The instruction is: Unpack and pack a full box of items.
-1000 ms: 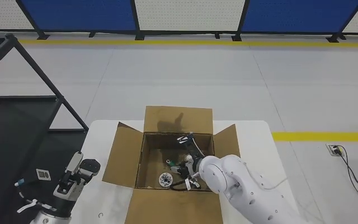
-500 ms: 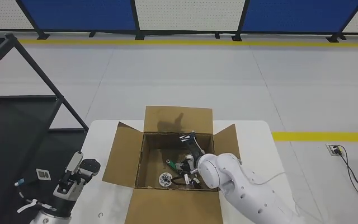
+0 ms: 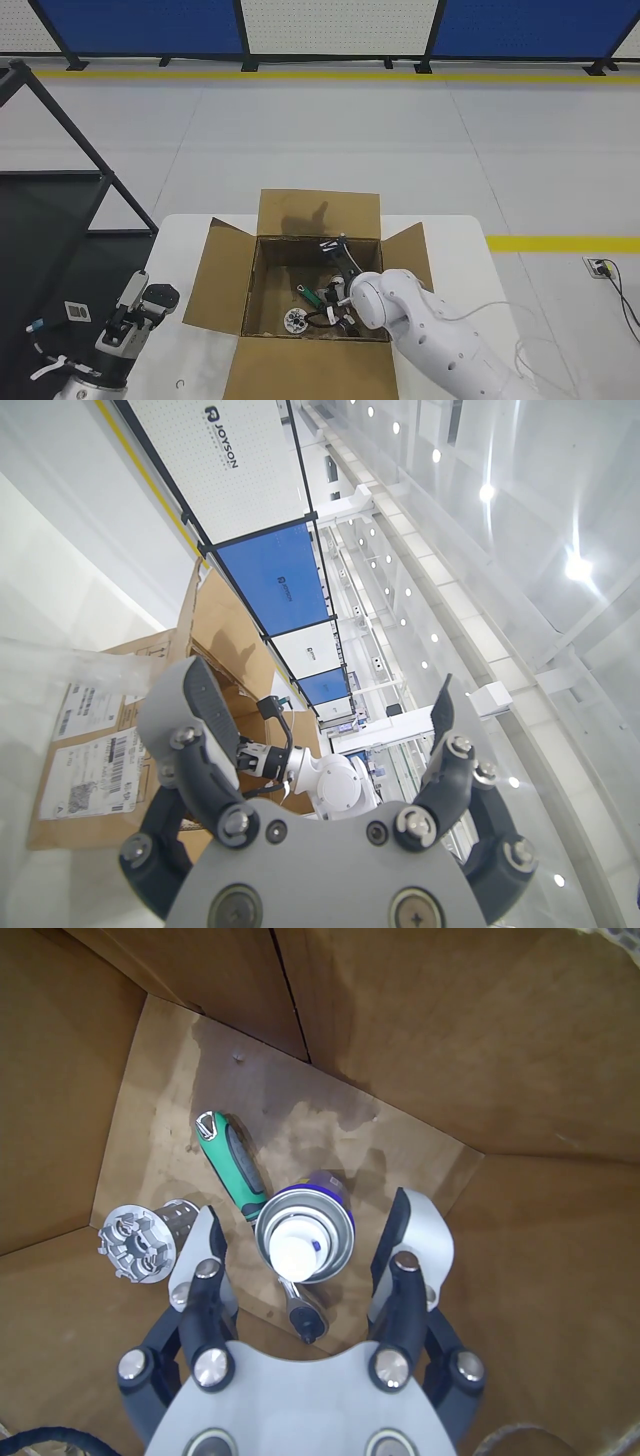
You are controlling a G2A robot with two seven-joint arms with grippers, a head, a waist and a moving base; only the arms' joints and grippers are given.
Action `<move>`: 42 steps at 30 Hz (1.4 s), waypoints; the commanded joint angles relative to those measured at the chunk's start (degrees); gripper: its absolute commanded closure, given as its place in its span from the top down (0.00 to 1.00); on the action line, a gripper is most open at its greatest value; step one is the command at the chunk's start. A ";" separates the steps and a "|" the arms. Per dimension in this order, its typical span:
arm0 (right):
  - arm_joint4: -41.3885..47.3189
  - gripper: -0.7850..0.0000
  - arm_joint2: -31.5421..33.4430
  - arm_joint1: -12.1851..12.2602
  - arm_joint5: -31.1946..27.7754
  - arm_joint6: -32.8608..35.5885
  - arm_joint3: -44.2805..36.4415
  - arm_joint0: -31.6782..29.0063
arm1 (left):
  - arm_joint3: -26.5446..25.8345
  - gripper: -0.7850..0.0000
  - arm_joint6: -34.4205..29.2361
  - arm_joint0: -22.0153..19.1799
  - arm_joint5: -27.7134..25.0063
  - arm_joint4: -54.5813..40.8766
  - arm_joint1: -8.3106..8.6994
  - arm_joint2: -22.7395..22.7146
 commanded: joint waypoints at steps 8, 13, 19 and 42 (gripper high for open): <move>-1.09 0.06 0.83 -0.78 -0.89 -0.32 0.65 -0.47 | 0.00 1.00 0.00 0.00 0.00 0.00 0.00 0.00; -3.14 0.00 1.79 -0.78 -0.52 -0.02 -1.38 -0.98 | 0.00 1.00 0.00 0.00 0.00 0.00 0.00 0.00; -8.41 0.00 5.28 0.74 0.43 2.46 -11.01 -3.78 | 0.00 1.00 0.00 0.00 0.00 0.00 0.00 0.00; -22.61 0.00 16.47 5.33 -2.33 9.89 -38.96 -17.81 | 0.00 1.00 0.00 0.00 0.00 0.00 0.00 0.00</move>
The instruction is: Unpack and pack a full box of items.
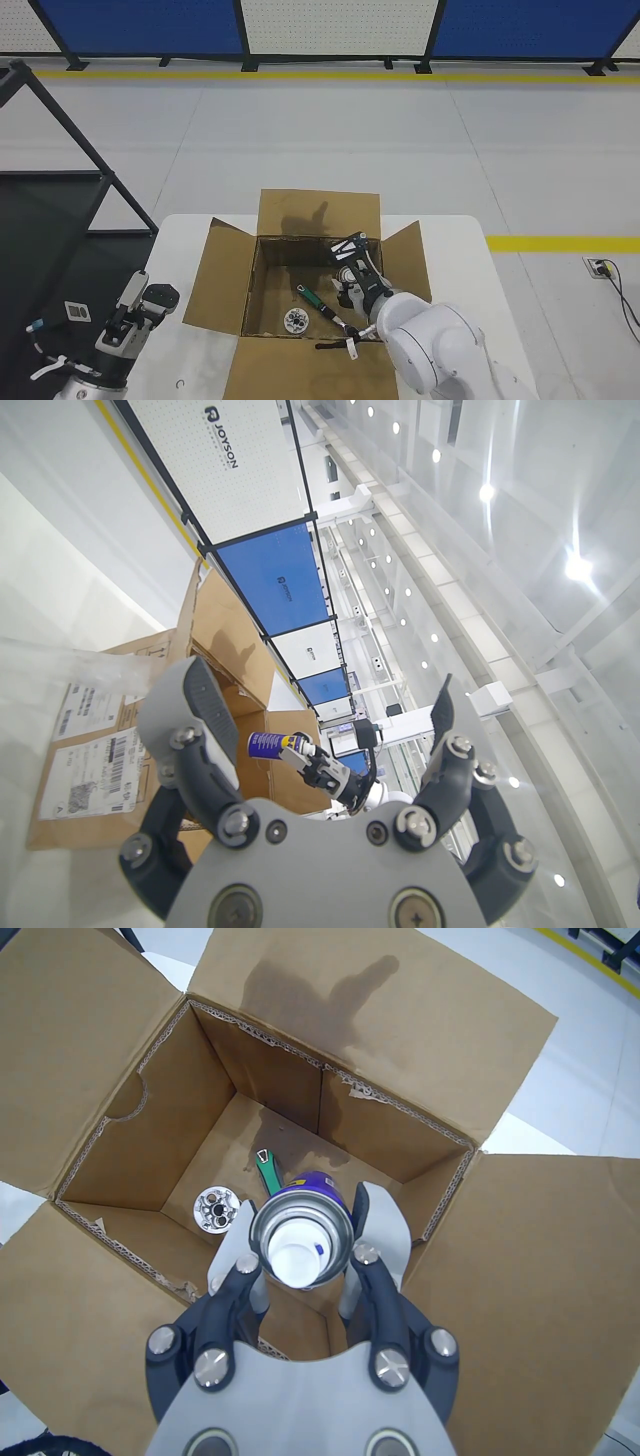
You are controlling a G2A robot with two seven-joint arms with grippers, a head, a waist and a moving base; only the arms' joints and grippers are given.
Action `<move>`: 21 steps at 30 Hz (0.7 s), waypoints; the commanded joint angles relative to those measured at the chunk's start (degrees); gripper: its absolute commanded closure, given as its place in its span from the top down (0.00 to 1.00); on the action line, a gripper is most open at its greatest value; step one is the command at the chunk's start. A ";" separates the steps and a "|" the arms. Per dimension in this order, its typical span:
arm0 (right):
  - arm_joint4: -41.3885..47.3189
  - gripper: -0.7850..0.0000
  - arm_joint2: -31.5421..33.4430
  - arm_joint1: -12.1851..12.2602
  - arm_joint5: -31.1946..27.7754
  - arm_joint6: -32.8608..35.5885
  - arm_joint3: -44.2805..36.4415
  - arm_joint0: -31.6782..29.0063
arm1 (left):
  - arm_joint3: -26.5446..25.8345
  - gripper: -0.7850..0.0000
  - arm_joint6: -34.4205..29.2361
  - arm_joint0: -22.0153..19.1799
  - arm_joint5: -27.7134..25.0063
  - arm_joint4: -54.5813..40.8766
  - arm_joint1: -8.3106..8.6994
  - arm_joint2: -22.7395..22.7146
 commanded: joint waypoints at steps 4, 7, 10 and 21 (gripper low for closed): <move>0.00 0.00 0.00 0.00 0.00 0.00 0.00 0.00 | 0.00 1.00 0.00 0.00 0.00 0.00 0.00 0.00; 0.65 0.00 1.12 0.15 -1.81 -2.43 -1.52 -1.74 | 0.00 1.00 0.00 0.00 0.00 0.00 0.00 0.00; -0.05 0.00 3.26 0.52 -3.40 -1.47 -5.55 -3.13 | 0.00 1.00 0.00 0.00 0.00 0.00 0.00 0.00; -1.76 0.00 13.99 1.95 -5.08 3.95 -21.99 -10.56 | 0.00 1.00 0.00 0.00 0.00 0.00 0.00 0.00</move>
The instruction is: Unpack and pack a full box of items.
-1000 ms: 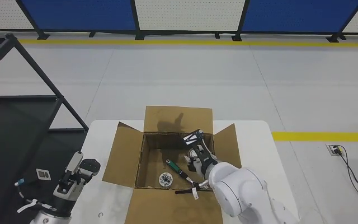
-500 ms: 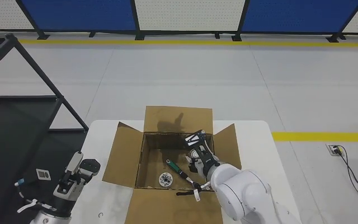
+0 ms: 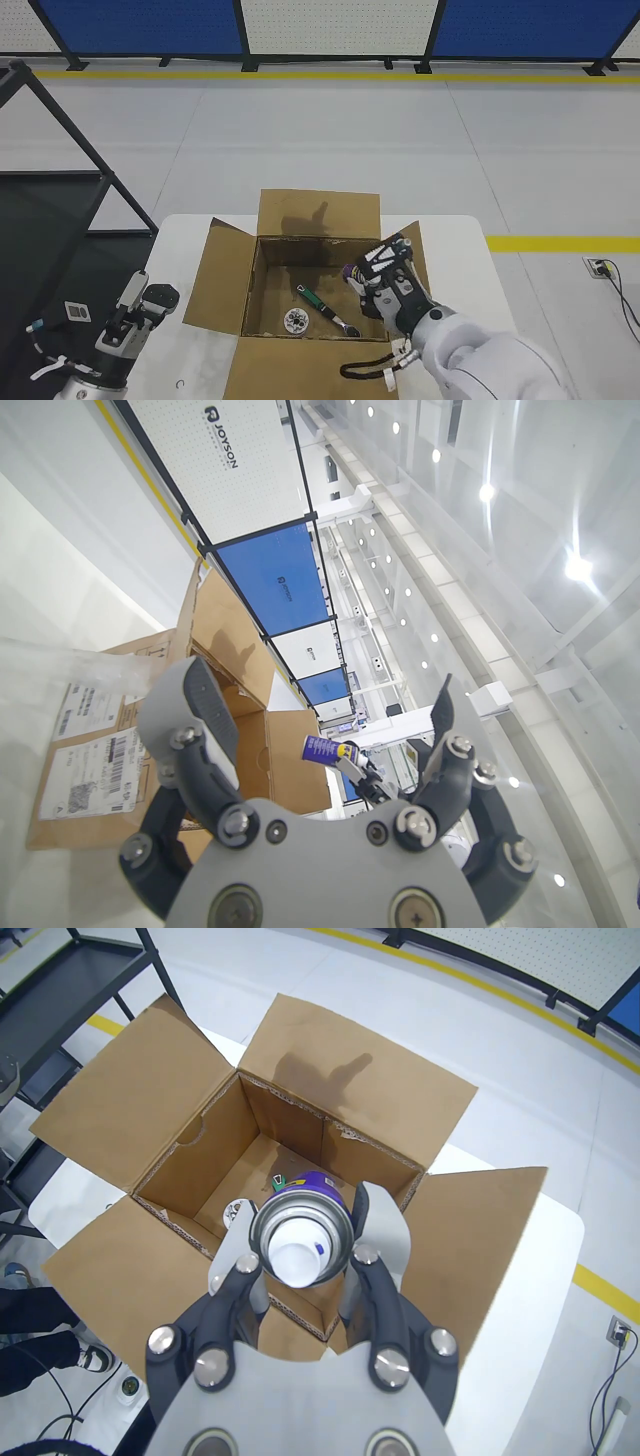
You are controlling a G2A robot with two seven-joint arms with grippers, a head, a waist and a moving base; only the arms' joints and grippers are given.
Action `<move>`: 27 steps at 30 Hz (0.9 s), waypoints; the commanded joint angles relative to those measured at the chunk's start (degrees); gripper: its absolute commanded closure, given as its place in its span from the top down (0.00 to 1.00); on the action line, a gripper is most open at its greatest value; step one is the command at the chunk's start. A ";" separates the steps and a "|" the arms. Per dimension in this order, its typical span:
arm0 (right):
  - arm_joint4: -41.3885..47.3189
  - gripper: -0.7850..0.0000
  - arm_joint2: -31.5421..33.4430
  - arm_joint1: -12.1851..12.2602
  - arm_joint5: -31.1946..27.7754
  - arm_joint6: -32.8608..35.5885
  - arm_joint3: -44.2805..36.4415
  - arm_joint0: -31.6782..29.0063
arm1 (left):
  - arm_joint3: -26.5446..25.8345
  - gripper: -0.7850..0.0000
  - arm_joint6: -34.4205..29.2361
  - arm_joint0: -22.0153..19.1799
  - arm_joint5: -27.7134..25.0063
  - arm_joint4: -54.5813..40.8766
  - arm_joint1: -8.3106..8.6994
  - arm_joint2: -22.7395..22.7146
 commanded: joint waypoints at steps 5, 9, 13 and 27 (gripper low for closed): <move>-0.06 0.00 9.59 0.70 0.58 -0.10 -4.53 -4.23 | 0.00 1.00 0.00 0.00 0.00 0.00 0.00 0.00; 1.21 0.00 16.42 1.05 0.91 -0.98 -4.53 -6.54 | 0.00 1.00 0.00 0.00 0.00 0.00 0.00 0.00; 3.47 0.00 22.37 1.33 0.94 -0.84 -4.53 -9.08 | 0.00 1.00 0.00 0.00 0.00 0.00 0.00 0.00; 2.75 0.00 22.67 1.34 1.30 -2.42 -3.60 -9.92 | 0.00 1.00 0.00 0.00 0.00 0.00 0.00 0.00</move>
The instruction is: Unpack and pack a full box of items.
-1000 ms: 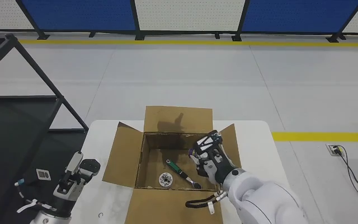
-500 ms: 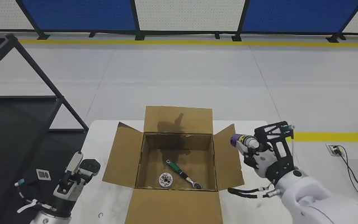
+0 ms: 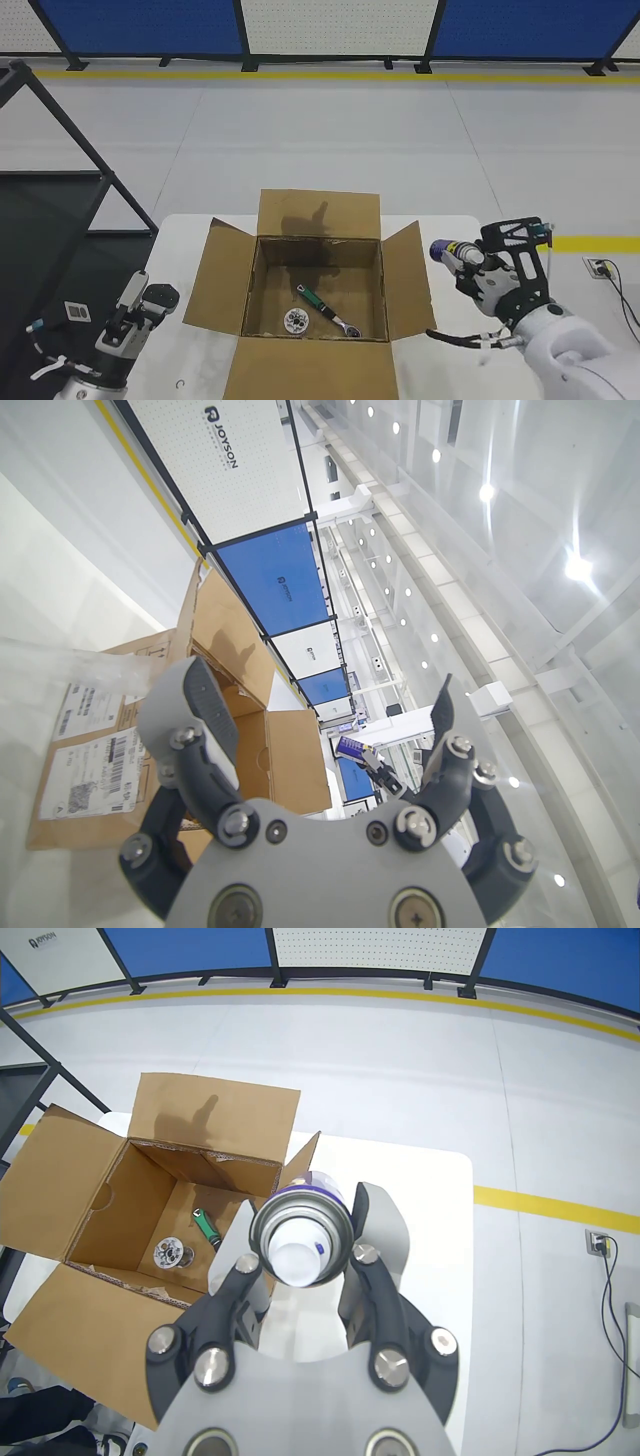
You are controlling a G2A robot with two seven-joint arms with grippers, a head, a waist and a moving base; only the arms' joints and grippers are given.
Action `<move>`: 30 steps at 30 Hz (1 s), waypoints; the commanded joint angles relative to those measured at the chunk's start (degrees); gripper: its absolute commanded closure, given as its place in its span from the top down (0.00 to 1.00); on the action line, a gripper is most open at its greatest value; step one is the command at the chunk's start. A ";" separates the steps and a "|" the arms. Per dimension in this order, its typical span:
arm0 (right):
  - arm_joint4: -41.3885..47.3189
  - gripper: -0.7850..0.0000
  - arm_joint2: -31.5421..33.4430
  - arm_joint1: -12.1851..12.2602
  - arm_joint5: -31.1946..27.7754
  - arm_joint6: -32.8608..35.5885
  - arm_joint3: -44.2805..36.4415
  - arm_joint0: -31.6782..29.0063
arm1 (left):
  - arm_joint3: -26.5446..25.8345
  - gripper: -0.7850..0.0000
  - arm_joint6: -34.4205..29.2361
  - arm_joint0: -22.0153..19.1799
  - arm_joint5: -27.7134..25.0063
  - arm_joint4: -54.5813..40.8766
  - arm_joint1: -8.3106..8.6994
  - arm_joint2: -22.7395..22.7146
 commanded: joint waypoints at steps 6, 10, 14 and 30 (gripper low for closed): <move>-4.65 0.00 3.19 0.19 5.22 2.80 6.32 0.26 | 0.00 1.00 0.00 0.00 0.00 0.00 0.00 0.00; -8.19 0.00 4.62 0.51 5.71 7.51 10.42 1.19 | 0.00 1.00 0.00 0.00 0.00 0.00 0.00 0.00; -11.24 0.00 4.67 0.74 4.82 10.10 14.60 1.51 | 0.00 1.00 0.00 0.00 0.00 0.00 0.00 0.00; -2.75 0.00 5.39 0.74 0.08 5.03 26.65 -0.42 | 0.00 1.00 0.00 0.00 0.00 0.00 0.00 0.00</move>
